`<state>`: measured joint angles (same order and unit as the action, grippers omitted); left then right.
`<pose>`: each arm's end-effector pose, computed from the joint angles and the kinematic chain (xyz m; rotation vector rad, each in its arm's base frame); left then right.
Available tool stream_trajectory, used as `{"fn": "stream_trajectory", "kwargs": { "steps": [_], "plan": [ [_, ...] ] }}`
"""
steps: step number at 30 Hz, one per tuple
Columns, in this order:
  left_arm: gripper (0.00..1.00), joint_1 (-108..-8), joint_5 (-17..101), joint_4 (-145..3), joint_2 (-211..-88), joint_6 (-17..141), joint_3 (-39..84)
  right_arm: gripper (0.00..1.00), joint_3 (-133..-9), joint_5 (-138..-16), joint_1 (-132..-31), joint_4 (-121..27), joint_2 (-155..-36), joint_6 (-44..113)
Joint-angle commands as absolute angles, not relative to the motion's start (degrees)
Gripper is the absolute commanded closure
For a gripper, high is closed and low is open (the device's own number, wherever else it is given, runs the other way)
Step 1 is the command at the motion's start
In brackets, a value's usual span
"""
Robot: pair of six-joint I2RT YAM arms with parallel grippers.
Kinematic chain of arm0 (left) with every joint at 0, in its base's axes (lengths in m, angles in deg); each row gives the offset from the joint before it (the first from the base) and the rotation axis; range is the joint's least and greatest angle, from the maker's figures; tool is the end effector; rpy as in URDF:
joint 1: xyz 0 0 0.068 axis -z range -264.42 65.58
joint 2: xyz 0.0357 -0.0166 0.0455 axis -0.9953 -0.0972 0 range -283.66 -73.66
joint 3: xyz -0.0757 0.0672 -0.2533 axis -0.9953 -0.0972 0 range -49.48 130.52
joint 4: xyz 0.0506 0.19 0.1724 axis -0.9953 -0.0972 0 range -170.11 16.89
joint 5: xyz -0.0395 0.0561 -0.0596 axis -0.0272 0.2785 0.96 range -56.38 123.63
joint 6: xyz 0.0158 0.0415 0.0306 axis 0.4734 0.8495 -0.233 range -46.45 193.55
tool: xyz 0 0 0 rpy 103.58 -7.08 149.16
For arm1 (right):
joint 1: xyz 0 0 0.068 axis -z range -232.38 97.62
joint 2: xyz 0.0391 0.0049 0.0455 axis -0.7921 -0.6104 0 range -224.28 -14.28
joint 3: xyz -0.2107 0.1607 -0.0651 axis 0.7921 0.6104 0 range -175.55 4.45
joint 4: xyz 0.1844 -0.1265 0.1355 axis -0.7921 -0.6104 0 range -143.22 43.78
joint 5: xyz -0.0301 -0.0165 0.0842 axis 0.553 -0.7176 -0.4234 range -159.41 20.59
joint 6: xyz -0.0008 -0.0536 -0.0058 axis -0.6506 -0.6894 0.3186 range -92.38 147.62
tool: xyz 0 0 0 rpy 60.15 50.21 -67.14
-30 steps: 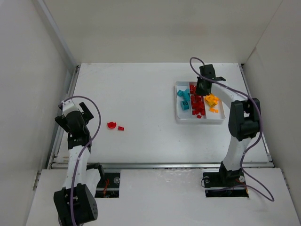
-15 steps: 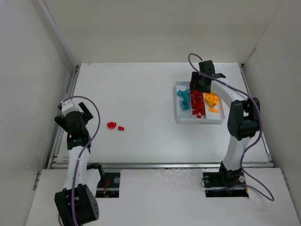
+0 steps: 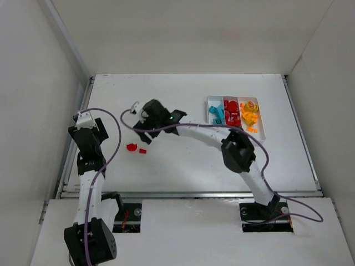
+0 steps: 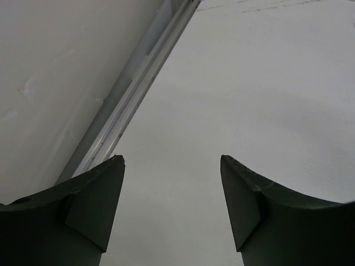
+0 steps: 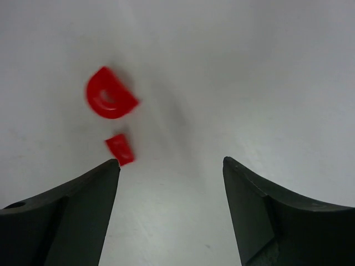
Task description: Sort the legos into containers by color
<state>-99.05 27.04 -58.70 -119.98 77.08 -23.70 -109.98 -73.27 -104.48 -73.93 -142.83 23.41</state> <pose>0.1895 0.0538 0.2629 -0.2497 1.6694 0.3347 0.3165 0.4106 0.2453 -1.1410 2.0568 0.4989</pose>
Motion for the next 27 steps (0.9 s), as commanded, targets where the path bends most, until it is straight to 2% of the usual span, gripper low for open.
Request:
{"fn": "stream_trajectory", "kwargs": {
  "steps": [1,9,14,18,21,22,25,26,27],
  "plan": [
    [0.34,-99.19,24.32,-57.90,-118.93,79.00,-21.36,0.19,-112.62,-77.58,-106.16,-73.04,-145.23,20.06],
    [0.35,-99.19,15.53,-60.11,-117.78,80.58,-23.20,0.17,-113.68,-82.86,-109.06,-69.60,-151.29,20.06],
    [0.35,-99.19,15.52,-60.11,-117.78,79.96,-23.73,0.22,-111.04,-79.88,-111.88,-68.89,-152.70,20.06],
    [0.35,-98.66,16.05,-60.11,-117.78,79.96,-23.73,0.30,-109.20,-76.10,-114.07,-68.38,-152.71,20.06],
    [0.35,-98.66,16.05,-60.11,-117.78,81.19,-23.73,0.39,-109.19,-75.56,-114.69,-67.85,-153.32,20.06],
    [0.35,-98.66,16.05,-60.11,-117.78,81.20,-23.73,0.51,-109.19,-75.56,-114.69,-67.84,-153.93,20.84],
    [0.33,-98.66,16.05,-60.11,-117.26,81.72,-24.26,0.73,-109.19,-76.18,-115.22,-67.84,-154.46,21.99],
    [0.32,-98.66,16.05,-60.11,-117.25,81.72,-24.26,0.88,-109.19,-76.18,-115.22,-67.84,-154.46,21.99],
    [0.32,-98.66,16.66,-60.11,-117.25,81.72,-24.26,0.95,-108.50,-76.18,-115.22,-67.84,-153.85,22.95]
  ]
}}
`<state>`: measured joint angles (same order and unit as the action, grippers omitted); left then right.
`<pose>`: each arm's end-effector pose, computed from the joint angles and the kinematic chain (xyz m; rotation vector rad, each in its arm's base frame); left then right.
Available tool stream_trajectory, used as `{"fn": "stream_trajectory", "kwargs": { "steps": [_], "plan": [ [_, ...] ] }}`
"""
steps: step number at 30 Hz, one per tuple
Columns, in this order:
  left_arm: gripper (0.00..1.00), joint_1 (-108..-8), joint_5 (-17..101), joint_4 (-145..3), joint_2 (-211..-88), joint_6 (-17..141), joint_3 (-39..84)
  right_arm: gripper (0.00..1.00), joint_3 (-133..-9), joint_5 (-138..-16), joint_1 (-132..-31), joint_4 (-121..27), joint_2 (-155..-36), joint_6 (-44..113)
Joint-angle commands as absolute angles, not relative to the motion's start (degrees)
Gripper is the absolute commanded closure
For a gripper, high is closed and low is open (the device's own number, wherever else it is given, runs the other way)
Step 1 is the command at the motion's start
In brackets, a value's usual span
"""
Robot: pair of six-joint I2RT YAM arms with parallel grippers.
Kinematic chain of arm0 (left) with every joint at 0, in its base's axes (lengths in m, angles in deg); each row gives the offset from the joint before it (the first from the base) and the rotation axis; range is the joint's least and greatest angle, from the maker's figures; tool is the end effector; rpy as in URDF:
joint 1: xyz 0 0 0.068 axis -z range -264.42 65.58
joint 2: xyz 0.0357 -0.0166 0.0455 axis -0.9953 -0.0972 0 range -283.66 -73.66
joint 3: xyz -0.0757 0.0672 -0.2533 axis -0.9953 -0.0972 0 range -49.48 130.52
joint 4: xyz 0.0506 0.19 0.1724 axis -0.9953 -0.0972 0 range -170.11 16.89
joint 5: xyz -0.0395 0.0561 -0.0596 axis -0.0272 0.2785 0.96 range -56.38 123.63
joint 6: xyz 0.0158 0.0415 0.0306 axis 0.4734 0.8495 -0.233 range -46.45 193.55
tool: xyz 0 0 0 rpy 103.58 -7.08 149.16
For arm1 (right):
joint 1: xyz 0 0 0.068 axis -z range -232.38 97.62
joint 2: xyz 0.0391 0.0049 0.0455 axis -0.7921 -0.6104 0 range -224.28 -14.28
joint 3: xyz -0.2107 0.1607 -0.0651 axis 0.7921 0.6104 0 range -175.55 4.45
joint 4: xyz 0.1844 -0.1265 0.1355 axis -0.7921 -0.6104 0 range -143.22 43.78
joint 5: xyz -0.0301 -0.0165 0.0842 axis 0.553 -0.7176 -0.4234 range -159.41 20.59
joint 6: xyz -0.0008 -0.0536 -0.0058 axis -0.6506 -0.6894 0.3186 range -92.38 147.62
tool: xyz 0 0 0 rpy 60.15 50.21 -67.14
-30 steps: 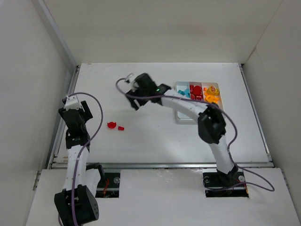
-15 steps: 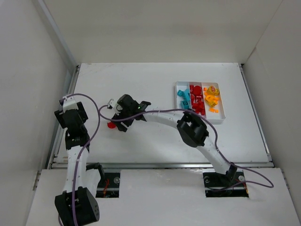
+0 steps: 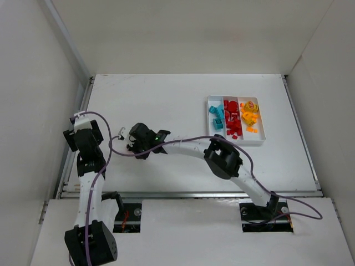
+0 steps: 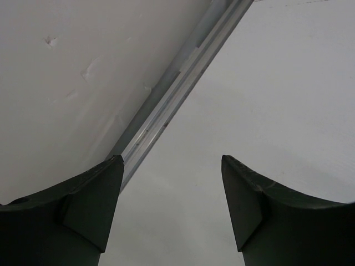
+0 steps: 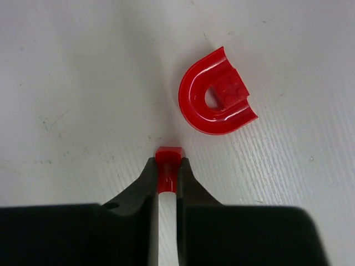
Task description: Sort the legos into containers by color
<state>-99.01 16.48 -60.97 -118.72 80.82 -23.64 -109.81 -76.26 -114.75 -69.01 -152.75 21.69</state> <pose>0.1830 0.0586 0.2630 -0.3349 1.6848 0.5372 0.2468 0.4807 0.1628 -1.4349 2.0115 0.5902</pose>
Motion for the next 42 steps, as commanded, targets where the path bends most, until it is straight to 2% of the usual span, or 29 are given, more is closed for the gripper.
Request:
{"fn": "stream_trajectory", "kwargs": {
  "steps": [1,7,10,12,16,18,20,22,23,27,29,33,35,36,38,40,41,42],
  "plan": [
    [0.31,-98.66,16.66,-60.11,-117.25,82.33,-24.26,1.00,-108.49,-73.57,-115.22,-67.32,-153.33,22.96],
    [0.25,-98.66,24.80,-61.33,-117.25,88.48,-23.73,1.00,-107.08,-69.68,-113.12,-66.79,-147.88,27.78],
    [0.22,-98.66,32.10,-62.83,-117.25,93.04,-22.41,1.00,-104.63,-72.21,-107.42,-65.65,-141.74,34.09],
    [0.21,-98.66,32.66,-63.36,-118.91,93.06,-20.84,1.00,-99.91,-75.47,-101.53,-62.77,-135.00,37.27],
    [0.21,-98.66,38.44,-64.14,-123.64,95.69,-17.50,1.00,-92.08,-73.63,-93.18,-61.16,-124.27,40.45],
    [0.22,-98.66,48.96,-66.60,-125.77,99.37,-14.52,1.00,-89.61,-71.80,-87.40,-61.16,-120.82,42.38],
    [0.25,-97.87,60.62,-73.50,-128.76,110.33,-12.58,1.00,-86.70,-71.26,-82.46,-64.05,-117.31,44.83],
    [0.26,-96.47,63.94,-80.20,-131.99,120.17,-9.25,1.00,-84.86,-70.21,-74.84,-67.12,-115.89,46.25],
    [0.26,-94.46,63.95,-87.28,-133.41,130.83,-8.18,1.00,-82.67,-70.20,-72.53,-67.84,-115.36,46.77],
    [0.26,-92.60,59.82,-101.75,-140.70,152.76,-2.38,1.00,-80.37,-63.81,-66.27,-70.91,-115.34,45.03],
    [0.25,-92.07,59.82,-105.09,-145.01,157.99,1.66,1.00,-80.37,-59.14,-65.74,-73.11,-116.66,44.50],
    [0.25,-89.44,61.13,-116.49,-152.99,168.72,9.37,1.00,-78.79,-60.44,-62.33,-73.12,-118.43,46.95],
    [0.22,-86.89,61.13,-119.86,-155.91,172.23,11.86,0.99,-77.12,-61.93,-61.78,-71.19,-117.82,48.36],
    [0.20,-86.10,60.35,-121.09,-158.01,173.03,13.17,0.98,-76.50,-62.55,-61.78,-69.79,-117.81,48.88],
    [0.15,-83.55,59.13,-122.68,-158.74,174.70,13.19,0.89,-75.97,-63.17,-61.78,-69.78,-117.81,48.89],
    [0.13,-81.97,57.63,-123.39,-159.44,177.68,11.35,0.79,-75.97,-62.65,-61.78,-70.91,-118.33,48.89],
    [0.11,-80.31,55.62,-123.39,-159.44,178.57,10.47,0.67,-75.97,-62.64,-61.78,-70.92,-118.34,48.89],
    [0.09,-79.77,54.81,-123.39,-159.44,179.45,9.68,0.60,-75.45,-62.12,-61.78,-71.44,-118.34,48.89]
  ]
}}
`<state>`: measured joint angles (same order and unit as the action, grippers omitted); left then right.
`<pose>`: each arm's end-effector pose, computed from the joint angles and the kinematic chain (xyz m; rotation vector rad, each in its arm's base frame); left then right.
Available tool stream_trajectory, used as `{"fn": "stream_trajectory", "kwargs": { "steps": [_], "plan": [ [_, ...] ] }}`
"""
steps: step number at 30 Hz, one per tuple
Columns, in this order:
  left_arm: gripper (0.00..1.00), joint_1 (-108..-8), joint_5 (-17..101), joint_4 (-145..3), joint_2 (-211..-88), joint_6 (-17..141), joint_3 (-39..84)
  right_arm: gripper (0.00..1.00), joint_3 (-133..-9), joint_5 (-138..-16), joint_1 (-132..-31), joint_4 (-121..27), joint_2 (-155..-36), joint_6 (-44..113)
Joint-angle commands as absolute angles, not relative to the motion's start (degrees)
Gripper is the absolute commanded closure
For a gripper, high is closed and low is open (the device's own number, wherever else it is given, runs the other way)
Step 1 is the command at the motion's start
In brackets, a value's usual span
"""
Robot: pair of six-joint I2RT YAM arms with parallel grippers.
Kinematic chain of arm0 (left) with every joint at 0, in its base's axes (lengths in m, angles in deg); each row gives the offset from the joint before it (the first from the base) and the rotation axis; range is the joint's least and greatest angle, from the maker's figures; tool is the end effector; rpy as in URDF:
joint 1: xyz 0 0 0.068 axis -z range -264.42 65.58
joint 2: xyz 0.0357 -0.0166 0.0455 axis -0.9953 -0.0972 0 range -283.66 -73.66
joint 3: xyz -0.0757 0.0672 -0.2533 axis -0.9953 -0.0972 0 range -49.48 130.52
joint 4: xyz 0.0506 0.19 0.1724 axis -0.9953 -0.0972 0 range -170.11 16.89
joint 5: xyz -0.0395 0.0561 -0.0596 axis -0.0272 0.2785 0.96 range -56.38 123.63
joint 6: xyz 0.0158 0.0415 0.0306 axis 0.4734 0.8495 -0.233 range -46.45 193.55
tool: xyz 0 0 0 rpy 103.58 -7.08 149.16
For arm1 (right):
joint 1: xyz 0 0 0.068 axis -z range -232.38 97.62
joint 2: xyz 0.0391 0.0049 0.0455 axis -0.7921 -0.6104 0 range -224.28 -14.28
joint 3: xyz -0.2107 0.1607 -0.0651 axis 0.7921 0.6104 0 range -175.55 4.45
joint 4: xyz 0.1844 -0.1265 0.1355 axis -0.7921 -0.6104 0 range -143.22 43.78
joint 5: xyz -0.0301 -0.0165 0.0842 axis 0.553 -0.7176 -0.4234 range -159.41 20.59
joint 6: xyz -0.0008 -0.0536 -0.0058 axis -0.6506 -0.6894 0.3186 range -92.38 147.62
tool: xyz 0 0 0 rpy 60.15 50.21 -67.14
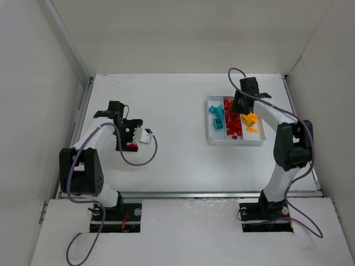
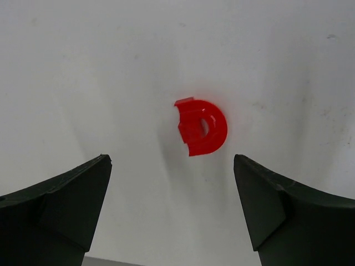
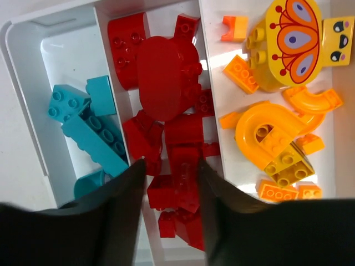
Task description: Sort the legos into containers by color
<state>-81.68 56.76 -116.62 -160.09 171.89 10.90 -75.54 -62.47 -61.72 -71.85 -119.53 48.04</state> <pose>0.2863 -0.0276 0.2232 2.0744 1.5828 -0.0104 0.4010 0.0617 0.2331 0.2891 2.4346 0.0798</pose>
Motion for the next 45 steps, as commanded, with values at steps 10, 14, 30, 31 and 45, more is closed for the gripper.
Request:
{"fn": "stream_trajectory", "kwargs": {
  "steps": [10,14,30,31,45],
  "plan": [
    [0.08,-78.53,51.91,-119.53,-164.35,179.11,7.38,0.33,-76.67,-64.31,-61.78,-71.97,-117.81,45.20],
    [0.13,-77.48,51.91,-116.27,-166.38,174.64,7.38,0.33,-77.20,-64.84,-61.78,-71.97,-116.67,45.20],
    [0.82,-77.48,48.73,-113.46,-167.52,174.10,4.31,0.30,-79.39,-63.79,-61.78,-74.17,-113.07,43.09],
    [0.84,-77.48,49.44,-113.46,-167.00,173.57,4.31,0.30,-79.40,-63.79,-61.78,-74.17,-113.07,43.09],
    [1.00,-76.42,51.73,-113.46,-167.00,171.28,5.36,0.16,-83.44,-68.53,-61.78,-77.77,-121.42,40.54]
  ]
}}
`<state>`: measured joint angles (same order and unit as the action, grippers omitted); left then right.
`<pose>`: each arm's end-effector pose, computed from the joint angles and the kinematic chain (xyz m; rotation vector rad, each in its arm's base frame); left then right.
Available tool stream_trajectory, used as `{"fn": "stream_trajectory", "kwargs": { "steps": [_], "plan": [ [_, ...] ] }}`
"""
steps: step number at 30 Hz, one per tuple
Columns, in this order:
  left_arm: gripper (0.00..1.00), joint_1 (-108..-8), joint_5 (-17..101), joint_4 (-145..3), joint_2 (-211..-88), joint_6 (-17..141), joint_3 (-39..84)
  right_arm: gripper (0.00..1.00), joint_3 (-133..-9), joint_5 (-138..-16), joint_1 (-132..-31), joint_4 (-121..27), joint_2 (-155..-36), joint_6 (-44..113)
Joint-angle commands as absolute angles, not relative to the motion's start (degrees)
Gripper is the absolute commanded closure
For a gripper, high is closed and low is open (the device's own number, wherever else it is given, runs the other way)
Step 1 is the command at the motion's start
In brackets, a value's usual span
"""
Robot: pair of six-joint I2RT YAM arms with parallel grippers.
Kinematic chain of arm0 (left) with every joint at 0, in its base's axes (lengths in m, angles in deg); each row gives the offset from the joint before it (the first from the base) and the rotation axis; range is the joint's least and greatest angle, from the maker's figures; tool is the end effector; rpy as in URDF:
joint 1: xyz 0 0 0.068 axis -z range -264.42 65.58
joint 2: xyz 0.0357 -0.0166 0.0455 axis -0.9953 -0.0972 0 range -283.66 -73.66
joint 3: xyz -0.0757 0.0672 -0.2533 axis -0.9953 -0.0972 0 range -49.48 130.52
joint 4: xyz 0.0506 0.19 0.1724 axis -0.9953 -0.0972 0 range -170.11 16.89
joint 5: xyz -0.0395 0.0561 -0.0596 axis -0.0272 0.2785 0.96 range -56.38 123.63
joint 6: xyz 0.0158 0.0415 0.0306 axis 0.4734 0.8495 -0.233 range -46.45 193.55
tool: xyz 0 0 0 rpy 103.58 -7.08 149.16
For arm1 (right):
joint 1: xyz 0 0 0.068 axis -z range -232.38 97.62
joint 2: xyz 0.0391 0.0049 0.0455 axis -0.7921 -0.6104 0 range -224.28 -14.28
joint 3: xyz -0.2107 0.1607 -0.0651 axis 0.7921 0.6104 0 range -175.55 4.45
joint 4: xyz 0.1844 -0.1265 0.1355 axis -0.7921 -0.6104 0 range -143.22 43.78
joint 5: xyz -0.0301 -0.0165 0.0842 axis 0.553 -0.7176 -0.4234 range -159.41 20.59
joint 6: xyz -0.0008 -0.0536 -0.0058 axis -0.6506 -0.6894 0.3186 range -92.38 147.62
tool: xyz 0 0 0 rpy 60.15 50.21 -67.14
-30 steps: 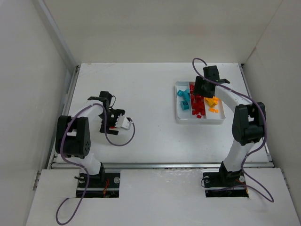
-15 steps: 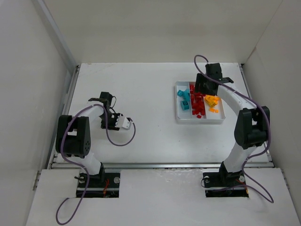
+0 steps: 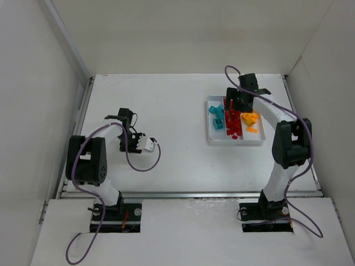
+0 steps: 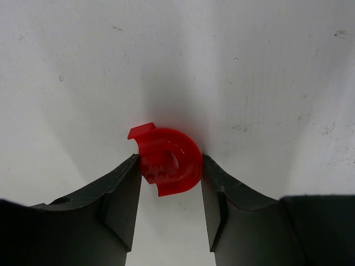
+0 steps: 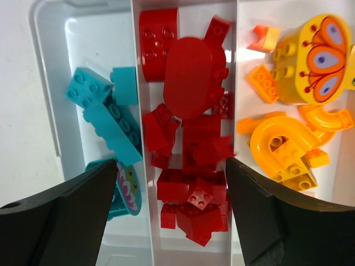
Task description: Sort the legos into containers by color
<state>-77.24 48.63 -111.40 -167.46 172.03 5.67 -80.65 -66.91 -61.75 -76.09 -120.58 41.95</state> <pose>0.2874 -0.0454 0.1651 2.2537 1.6557 -0.0287 0.4078 0.0658 0.2490 0.1256 2.4620 0.1261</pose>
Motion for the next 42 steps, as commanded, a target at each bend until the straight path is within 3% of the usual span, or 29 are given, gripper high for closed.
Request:
{"fn": "stream_trajectory", "kwargs": {
  "steps": [1,11,17,23,26,28,31,34,42],
  "plan": [
    [1.00,-76.42,51.73,-113.46,-167.00,171.28,5.36,0.16,-83.44,-69.40,-61.78,-77.77,-121.42,40.02],
    [1.00,-75.89,55.15,-113.46,-165.85,168.57,7.12,0.16,-83.35,-69.41,-61.78,-77.69,-119.93,40.01],
    [1.00,-75.89,65.50,-116.00,-165.24,162.85,16.16,0.15,-82.74,-68.10,-61.78,-76.46,-115.26,40.01],
    [1.00,-74.14,68.52,-116.00,-165.24,158.98,21.53,0.15,-80.38,-65.45,-59.76,-78.38,-114.38,41.76],
    [1.00,-72.65,68.52,-116.00,-165.24,156.87,21.53,0.28,-77.56,-65.46,-58.19,-77.87,-113.59,42.30],
    [1.00,-71.94,69.74,-115.48,-164.54,155.04,21.53,0.51,-74.05,-66.07,-56.61,-76.90,-111.58,42.30],
    [1.00,-70.80,71.32,-114.77,-163.39,152.57,21.53,0.71,-70.35,-67.47,-54.14,-75.23,-111.57,42.30],
    [1.00,-70.27,71.33,-114.25,-163.39,150.19,22.15,0.73,-70.35,-66.34,-54.14,-75.84,-113.93,42.30],
    [1.00,-70.27,70.72,-113.72,-162.34,149.66,21.10,0.61,-69.20,-65.81,-54.14,-75.05,-116.49,41.77]
  ]
}}
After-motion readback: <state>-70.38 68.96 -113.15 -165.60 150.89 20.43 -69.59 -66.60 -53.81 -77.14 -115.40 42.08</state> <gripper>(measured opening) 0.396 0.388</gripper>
